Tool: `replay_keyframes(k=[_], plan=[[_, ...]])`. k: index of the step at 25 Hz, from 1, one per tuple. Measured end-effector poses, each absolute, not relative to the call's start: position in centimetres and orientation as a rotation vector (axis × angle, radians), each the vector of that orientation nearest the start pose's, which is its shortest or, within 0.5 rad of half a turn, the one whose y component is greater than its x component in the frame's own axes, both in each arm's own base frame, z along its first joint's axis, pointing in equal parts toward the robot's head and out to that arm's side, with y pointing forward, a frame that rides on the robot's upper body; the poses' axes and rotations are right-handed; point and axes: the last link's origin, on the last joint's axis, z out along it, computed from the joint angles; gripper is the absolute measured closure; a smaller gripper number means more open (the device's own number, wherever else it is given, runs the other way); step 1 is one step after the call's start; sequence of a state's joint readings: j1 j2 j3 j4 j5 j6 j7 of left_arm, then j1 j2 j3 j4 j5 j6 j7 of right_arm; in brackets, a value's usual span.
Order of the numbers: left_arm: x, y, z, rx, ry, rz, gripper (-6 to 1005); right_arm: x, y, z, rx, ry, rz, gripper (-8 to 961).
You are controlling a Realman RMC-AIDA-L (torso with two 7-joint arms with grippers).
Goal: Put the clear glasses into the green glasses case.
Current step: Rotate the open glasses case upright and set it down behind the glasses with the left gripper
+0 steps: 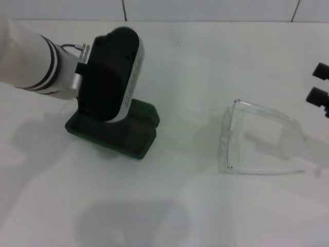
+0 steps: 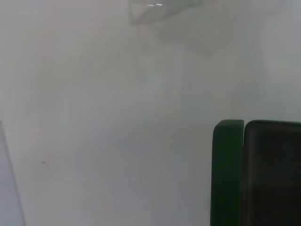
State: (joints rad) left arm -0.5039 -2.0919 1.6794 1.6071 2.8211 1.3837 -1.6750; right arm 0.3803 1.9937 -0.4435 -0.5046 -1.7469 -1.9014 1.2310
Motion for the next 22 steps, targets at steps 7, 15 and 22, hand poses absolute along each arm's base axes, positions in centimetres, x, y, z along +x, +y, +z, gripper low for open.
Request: replay_keyframes(k=[7,15,22], plan=[[-12.8,34.4,-0.9,-2.556,0.630,0.752,814,30.6,25.6,9.4,-2.307,0.501,1.293,121],[-10.3,33.7,-3.0,-2.531,0.449,0.651,820,33.4,21.4,13.5,-2.179,0.473,1.262,122],[-9.3,34.0,-4.9,-2.523,0.363,0.553,826,35.0,18.4,15.2,-2.118,0.476,1.218,122]])
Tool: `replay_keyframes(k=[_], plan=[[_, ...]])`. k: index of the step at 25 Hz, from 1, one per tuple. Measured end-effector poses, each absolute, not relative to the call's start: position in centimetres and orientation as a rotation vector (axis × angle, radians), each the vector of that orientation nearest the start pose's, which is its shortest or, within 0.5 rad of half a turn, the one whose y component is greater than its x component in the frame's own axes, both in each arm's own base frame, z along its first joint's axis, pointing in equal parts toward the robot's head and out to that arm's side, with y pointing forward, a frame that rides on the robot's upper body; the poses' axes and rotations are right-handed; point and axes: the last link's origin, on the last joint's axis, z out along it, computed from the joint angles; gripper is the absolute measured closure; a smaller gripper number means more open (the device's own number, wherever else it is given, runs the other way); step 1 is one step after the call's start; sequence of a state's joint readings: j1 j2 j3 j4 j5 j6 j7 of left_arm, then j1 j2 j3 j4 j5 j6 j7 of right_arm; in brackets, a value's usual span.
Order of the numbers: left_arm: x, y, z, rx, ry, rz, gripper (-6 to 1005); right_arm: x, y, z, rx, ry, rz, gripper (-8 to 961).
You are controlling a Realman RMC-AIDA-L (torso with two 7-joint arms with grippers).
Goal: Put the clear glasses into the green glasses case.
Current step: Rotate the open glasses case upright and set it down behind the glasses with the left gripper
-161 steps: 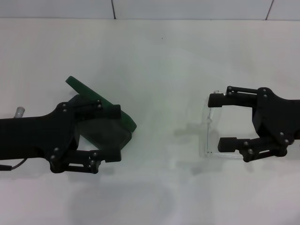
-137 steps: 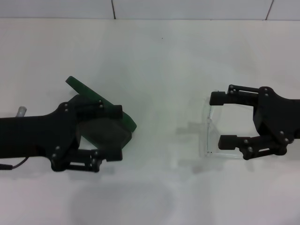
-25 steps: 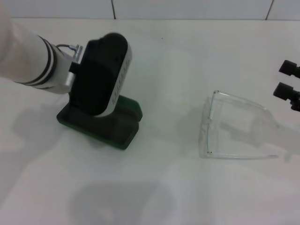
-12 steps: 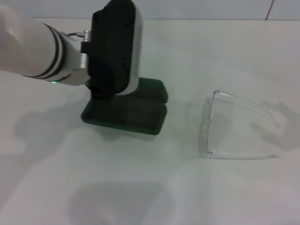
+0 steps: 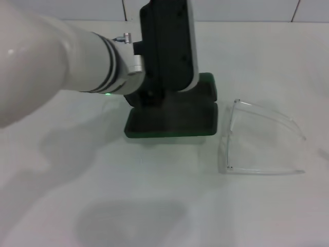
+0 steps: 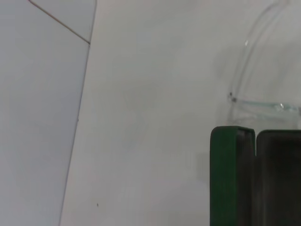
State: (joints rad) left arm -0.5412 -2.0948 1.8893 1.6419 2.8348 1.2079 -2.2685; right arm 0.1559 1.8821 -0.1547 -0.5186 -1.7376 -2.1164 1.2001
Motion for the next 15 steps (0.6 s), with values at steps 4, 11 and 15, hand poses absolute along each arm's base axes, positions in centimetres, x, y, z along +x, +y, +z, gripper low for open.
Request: replay_keyframes(k=[4,11,15], plan=[[-8.8,34.6,-5.8,-2.518,0.347,0.528,829,35.2,17.5,15.2,-2.111,0.475,1.213,122],[-9.0,35.2,-7.0,-2.519,0.379,0.550,842,35.1,17.0,14.8,-2.111,0.477,1.232,123],[-9.2,35.4,-7.2,-2.516,0.392,0.552,846,35.2,16.9,14.7,-2.110,0.479,1.234,123]])
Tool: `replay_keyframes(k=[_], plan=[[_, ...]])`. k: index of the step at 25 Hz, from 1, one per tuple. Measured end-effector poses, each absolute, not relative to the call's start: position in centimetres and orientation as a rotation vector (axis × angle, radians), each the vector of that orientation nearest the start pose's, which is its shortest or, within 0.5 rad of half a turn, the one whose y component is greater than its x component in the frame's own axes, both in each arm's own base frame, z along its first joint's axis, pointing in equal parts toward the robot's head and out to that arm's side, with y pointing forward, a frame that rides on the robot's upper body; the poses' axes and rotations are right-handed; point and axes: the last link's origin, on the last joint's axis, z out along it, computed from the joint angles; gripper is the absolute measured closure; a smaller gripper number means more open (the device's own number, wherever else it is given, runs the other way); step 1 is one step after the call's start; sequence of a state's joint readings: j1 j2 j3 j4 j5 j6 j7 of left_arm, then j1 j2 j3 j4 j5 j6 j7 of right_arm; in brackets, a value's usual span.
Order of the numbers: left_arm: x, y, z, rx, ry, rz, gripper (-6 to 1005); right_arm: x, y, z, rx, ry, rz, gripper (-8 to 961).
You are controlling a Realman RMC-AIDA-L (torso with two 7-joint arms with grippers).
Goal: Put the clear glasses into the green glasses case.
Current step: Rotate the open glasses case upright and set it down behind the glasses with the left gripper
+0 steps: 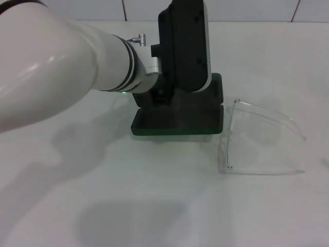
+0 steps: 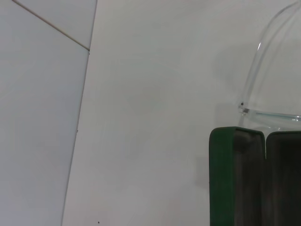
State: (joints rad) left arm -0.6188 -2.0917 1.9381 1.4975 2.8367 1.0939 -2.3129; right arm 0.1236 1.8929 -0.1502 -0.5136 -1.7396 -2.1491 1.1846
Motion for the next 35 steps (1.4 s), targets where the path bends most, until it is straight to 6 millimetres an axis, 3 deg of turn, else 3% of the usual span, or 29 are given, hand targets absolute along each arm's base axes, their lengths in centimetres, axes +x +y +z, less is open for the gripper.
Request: replay_keyframes(k=[8,12,13,14,15,20,26,35], plan=[[-9.3,36.3,-6.2,-2.483,0.406,0.535,851,34.1,18.7,13.0,-2.187,0.528,1.277,124],[-9.5,37.1,-4.2,-2.442,0.331,0.484,865,32.5,22.4,10.8,-2.335,0.668,1.218,199],[-10.0,37.5,-2.0,-2.397,0.253,0.434,868,32.1,23.6,10.3,-2.370,0.732,1.178,224],[-10.1,37.6,-1.3,-2.382,0.231,0.417,872,32.1,23.6,10.3,-2.370,0.732,1.178,249],[-10.3,37.6,-0.6,-2.369,0.208,0.396,875,31.5,25.3,9.5,-2.436,0.838,1.082,274],[-10.7,36.8,1.4,-2.357,0.160,0.300,893,30.0,27.8,8.9,-2.536,0.982,0.944,294],[-12.3,35.9,-0.4,-2.371,0.220,0.405,914,29.1,28.5,9.1,-2.570,0.969,0.924,295],[-12.6,34.8,-4.8,-2.363,0.415,0.365,919,31.0,25.8,10.9,-2.468,0.996,0.992,297]])
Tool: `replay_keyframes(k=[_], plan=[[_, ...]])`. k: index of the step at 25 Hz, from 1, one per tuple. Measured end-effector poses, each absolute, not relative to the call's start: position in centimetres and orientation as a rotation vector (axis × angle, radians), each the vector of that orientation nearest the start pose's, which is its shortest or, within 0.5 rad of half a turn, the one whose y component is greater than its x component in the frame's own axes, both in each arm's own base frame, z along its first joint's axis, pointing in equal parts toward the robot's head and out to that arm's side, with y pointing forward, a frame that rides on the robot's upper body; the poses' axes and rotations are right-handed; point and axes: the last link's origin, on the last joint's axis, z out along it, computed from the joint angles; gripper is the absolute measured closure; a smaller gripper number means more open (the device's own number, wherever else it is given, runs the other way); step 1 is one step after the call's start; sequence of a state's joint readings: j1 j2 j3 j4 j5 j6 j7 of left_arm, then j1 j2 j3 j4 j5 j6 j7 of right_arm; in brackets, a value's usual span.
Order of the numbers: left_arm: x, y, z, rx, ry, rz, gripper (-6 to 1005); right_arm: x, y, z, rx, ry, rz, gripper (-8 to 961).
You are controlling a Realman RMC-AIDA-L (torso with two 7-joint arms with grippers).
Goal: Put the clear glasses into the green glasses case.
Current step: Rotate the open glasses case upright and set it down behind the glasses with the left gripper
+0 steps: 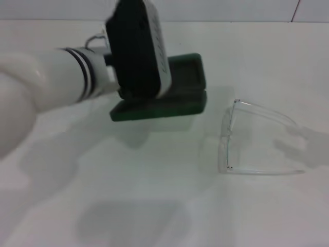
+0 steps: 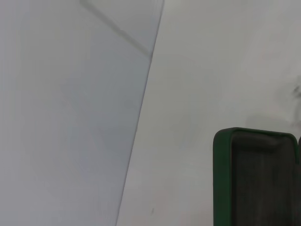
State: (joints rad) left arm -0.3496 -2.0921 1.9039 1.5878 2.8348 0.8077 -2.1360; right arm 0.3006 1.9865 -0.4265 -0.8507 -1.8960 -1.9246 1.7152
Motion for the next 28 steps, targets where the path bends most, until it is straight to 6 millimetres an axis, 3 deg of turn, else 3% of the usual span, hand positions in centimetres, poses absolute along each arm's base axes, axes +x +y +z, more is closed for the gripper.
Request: replay_keyframes(k=[10,19,28], plan=[[-14.2,32.6,-7.5,-2.279,0.580,0.272,919,32.3,23.6,13.4,-2.357,0.965,1.070,299],[-16.1,33.1,-6.9,-2.226,0.534,0.278,920,31.9,24.0,13.6,-2.377,0.941,1.080,300],[-17.1,32.0,-8.3,-2.234,0.532,0.259,920,31.8,24.1,13.7,-2.379,0.937,1.083,302]])
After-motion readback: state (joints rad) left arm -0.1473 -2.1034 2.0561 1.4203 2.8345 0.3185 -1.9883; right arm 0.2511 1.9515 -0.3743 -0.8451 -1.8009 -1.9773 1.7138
